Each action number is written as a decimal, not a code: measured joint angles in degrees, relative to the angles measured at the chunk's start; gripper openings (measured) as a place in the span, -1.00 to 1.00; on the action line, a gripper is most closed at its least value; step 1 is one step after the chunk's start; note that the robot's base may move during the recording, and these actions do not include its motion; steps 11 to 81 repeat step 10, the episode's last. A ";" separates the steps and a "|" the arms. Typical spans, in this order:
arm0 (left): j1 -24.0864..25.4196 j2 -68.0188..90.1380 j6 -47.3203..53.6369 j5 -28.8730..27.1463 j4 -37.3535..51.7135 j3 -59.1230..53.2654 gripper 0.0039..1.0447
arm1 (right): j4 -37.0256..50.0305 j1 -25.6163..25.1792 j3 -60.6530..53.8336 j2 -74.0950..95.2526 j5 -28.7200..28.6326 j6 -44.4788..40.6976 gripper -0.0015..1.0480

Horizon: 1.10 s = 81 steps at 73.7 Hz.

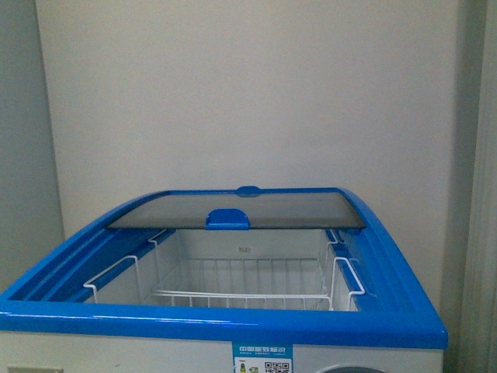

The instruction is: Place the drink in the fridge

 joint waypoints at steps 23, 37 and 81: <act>0.00 0.00 0.00 0.00 0.00 0.02 0.85 | 0.00 0.00 0.00 0.00 0.00 0.00 0.85; 0.00 0.00 0.00 0.00 0.00 0.02 0.85 | 0.00 0.00 0.00 0.00 0.00 0.00 0.85; 0.00 0.00 0.00 0.00 0.00 0.02 0.85 | 0.00 0.00 0.00 0.00 0.00 0.00 0.85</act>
